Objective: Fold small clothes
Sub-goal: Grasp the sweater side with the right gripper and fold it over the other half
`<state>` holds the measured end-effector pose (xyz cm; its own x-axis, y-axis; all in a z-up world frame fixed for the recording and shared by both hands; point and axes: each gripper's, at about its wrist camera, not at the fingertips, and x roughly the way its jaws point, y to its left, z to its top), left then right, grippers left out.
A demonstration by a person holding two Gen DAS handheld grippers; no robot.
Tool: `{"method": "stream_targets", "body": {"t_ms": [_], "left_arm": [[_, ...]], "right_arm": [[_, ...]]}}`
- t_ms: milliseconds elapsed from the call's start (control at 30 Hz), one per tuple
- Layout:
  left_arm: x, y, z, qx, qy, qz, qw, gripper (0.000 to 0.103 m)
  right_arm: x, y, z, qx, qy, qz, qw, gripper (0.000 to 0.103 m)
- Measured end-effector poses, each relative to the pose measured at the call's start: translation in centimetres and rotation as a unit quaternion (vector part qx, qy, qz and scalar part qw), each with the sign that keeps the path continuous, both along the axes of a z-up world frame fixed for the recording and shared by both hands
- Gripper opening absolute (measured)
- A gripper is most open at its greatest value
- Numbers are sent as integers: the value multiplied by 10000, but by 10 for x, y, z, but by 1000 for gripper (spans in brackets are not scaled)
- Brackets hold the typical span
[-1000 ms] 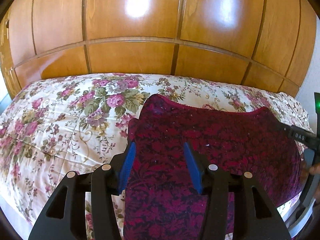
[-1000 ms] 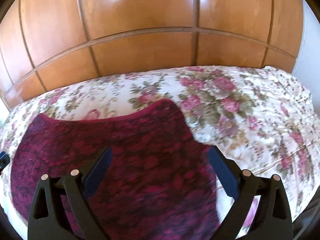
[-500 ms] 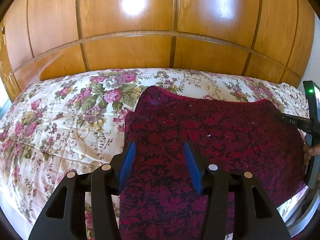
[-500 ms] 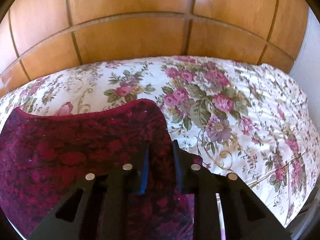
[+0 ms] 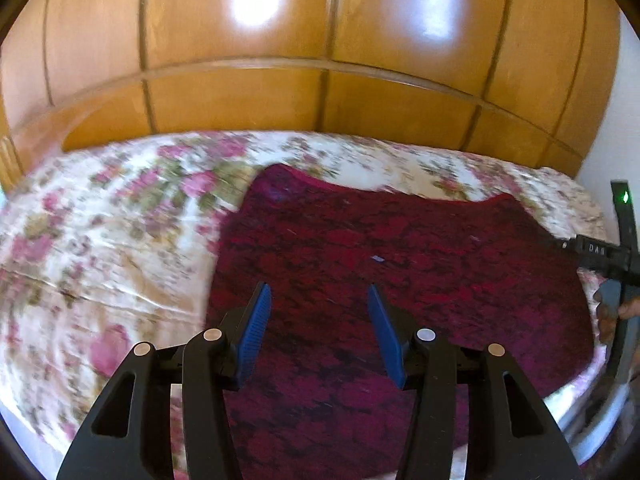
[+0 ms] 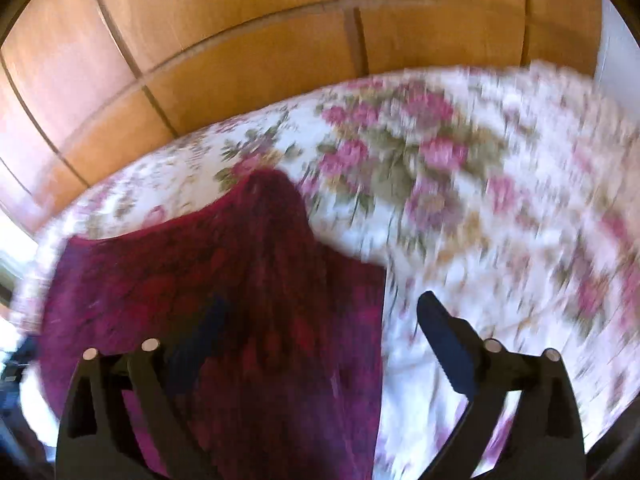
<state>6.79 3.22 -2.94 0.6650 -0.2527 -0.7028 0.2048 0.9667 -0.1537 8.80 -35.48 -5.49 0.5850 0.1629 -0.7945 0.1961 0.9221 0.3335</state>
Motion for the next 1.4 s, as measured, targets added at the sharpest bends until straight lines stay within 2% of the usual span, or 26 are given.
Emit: {"method": "stream_targets", "body": {"t_ms": [100,200,367,433,567,600,633,667,733,867,1133,1233,1333,1400], "left_arm": [[-4,-9,-8,-385,266,-254,9986,49],[-7,-22,-10,-476,355,-405,9974,49],[-5,-36,-13,-401,368,-503,9972,49],[-3,-39,-19,-323,408,-488,9975,49],[-2,-45,-25,-124,362,-468,9982,50],[-3,-46,-25,-83,340,-464,9983,50],[-3,-47,-25,-67,332,-461,9984,50],[-2,-47,-25,-59,330,-458,9984,50],[-1,-46,-26,-68,341,-460,9983,50],[-1,-46,-26,-81,347,-447,9984,49],[2,-40,-28,-235,402,-448,9979,50],[3,-35,-28,-357,419,-484,9973,50],[3,-23,-25,-595,399,-591,9957,50],[0,-2,-18,-1003,397,-641,9921,50]], "right_arm": [[-22,-16,-18,821,139,-82,9965,100],[-47,-28,-40,1708,185,-221,9849,100],[-71,-17,-49,2351,31,161,9718,101],[-73,-3,-49,2310,37,435,9720,101],[-71,16,-46,2063,60,553,9769,98],[-70,19,-45,2045,91,589,9770,93],[-70,23,-43,2090,143,631,9758,76],[-71,25,-43,2110,143,664,9751,68],[-74,29,-37,2111,104,765,9744,58],[-76,40,-18,2159,-139,818,9729,48],[-70,90,49,1713,-720,1372,9730,42],[-60,116,66,1555,-868,1639,9703,41],[-49,144,80,1315,-982,1851,9689,40],[-44,160,88,1148,-1014,1950,9688,39]]}}
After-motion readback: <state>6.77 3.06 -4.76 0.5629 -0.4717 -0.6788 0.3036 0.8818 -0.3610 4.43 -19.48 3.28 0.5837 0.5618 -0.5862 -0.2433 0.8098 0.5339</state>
